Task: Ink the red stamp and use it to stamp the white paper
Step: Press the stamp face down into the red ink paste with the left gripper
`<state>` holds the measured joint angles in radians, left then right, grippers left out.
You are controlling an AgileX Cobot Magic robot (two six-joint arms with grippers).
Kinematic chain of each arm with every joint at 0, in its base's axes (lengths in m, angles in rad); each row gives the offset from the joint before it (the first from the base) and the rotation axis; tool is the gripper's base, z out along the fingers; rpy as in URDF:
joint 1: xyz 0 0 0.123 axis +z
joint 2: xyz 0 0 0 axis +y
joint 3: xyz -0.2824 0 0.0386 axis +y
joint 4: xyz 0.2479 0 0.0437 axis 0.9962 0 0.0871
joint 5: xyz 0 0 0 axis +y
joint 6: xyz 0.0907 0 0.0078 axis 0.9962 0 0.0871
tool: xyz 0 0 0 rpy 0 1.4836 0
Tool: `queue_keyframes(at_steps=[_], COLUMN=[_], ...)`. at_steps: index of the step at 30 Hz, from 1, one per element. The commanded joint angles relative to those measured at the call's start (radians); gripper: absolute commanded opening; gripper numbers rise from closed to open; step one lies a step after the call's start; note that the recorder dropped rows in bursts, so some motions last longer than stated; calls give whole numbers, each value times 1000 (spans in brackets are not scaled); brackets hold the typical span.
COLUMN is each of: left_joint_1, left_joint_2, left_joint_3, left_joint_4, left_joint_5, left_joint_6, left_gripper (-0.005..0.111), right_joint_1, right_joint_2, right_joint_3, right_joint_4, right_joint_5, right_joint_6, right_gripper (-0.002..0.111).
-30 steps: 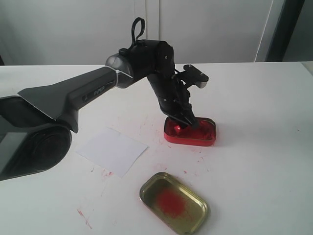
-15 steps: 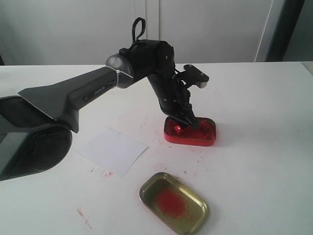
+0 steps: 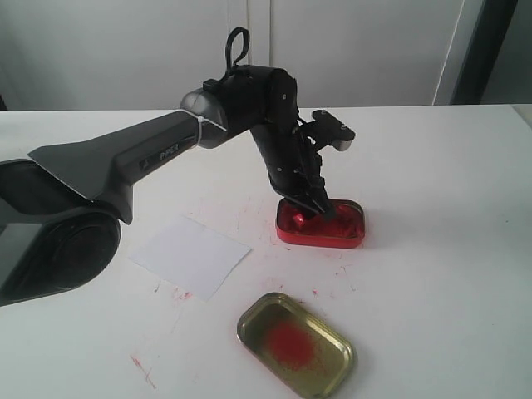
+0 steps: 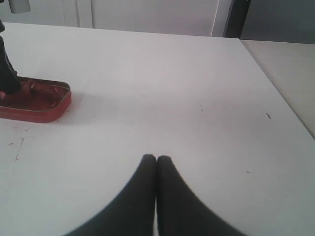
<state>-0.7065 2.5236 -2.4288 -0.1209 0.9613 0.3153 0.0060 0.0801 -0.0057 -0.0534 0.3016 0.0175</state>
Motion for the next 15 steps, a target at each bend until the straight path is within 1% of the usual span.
queue_keyframes(at_steps=[1,15], left_joint_1=[-4,-4], left_joint_2=[-38,-52], left_joint_3=[0,-4], left_joint_4=[-3,-3], left_joint_5=[17,13], left_joint_6=[-1,-1], left_gripper=[0,0], right_joint_1=[-6,-6], right_joint_2=[-2,-2], right_joint_3=[6,6], right_joint_4=[0,0], right_joint_5=[-12,-12], right_joint_6=[4,4], right_gripper=[0,0])
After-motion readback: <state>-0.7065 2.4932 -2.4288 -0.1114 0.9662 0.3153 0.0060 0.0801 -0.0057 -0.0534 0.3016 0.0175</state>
